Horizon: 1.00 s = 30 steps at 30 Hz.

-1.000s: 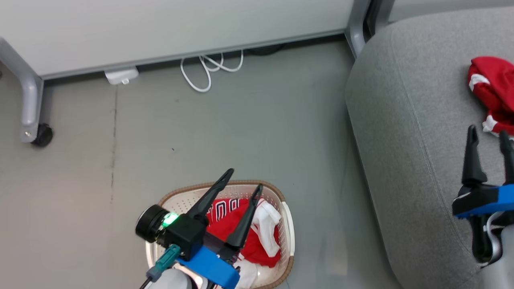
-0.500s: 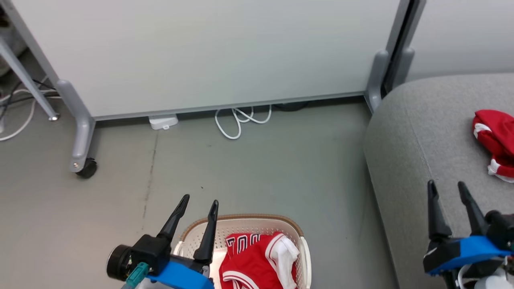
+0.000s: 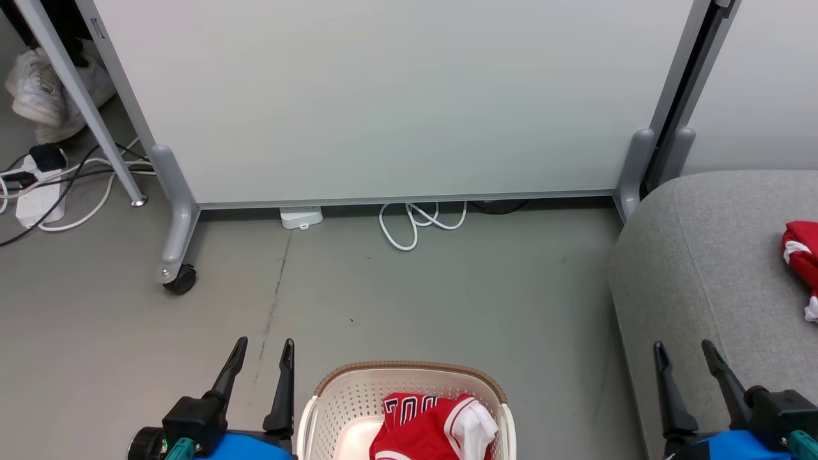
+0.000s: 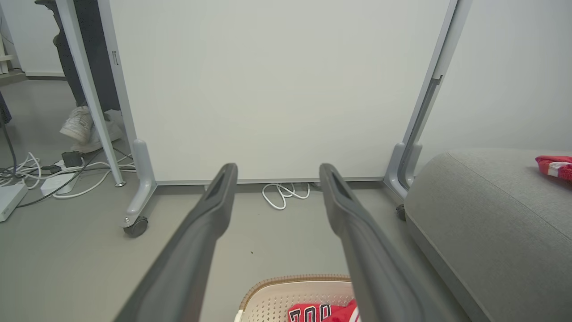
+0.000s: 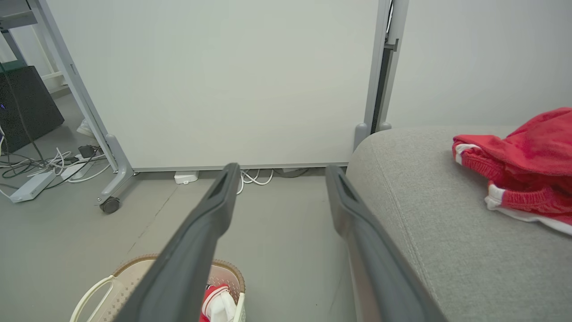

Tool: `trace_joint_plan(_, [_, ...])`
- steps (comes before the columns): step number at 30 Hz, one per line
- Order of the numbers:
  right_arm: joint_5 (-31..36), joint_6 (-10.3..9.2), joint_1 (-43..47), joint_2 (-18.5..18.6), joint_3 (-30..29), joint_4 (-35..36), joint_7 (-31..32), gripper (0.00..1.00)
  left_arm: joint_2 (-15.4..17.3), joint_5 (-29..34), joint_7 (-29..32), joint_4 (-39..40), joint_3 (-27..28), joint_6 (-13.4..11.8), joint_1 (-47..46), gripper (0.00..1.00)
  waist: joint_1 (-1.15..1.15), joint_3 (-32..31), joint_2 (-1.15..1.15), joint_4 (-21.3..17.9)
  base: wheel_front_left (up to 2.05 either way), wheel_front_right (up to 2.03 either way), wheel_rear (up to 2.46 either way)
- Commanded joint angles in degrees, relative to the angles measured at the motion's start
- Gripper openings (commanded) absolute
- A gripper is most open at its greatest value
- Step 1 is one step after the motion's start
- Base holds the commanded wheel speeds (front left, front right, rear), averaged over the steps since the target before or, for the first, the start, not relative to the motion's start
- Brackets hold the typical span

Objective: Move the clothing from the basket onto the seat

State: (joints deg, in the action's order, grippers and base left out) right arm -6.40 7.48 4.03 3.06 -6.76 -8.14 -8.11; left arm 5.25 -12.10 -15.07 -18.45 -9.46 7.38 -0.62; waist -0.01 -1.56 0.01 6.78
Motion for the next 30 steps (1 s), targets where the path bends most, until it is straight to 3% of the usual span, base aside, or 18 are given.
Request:
trace_joint_plan(1, [-0.04, 0.03, 0.97, -0.17, 0.26, 0.57, -0.06, 1.00, 0.07, 0.25, -0.15, -0.13, 0.50, 0.03, 0.37, 1.00, 0.01, -0.14, -0.01, 0.10, 0.00, 0.00, 0.00])
trace_joint_plan(15, [-2.61, 0.03, 2.92, -0.21, 1.94, -0.28, -1.42, 1.00, -0.05, 1.01, -0.15, -1.12, 1.36, 0.10, 0.74, 1.00, 0.01, -0.40, -0.01, 0.05, 0.00, 0.00, 0.00])
trace_joint_plan(30, [-1.18, 0.03, 1.75, -0.22, 2.53, -1.53, -2.17, 1.00, 0.20, 0.69, -0.15, -1.40, 0.40, 0.10, 0.22, 1.00, 0.01, 0.22, -0.01, -0.03, 0.00, 0.00, 0.00])
